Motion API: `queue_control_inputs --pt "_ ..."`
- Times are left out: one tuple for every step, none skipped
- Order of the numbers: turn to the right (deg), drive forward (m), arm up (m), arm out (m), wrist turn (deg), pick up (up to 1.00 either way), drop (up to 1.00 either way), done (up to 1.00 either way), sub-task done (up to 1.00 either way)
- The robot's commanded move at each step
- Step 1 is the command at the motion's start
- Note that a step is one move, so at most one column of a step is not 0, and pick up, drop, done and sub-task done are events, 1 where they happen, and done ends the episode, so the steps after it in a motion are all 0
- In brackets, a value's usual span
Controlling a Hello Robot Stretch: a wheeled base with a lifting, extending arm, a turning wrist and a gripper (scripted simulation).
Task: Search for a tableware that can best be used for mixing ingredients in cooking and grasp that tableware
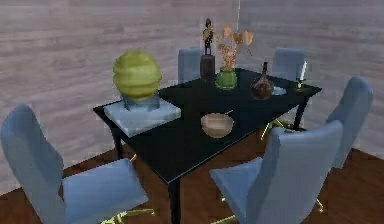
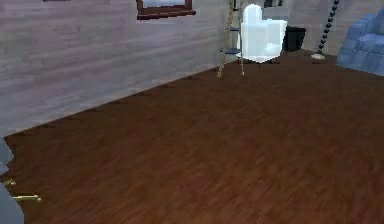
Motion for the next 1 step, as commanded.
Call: queue_control_inputs --pt "-45.0 0.0 0.0 0.0 0.0 0.0 0.0 0.0 0.0"
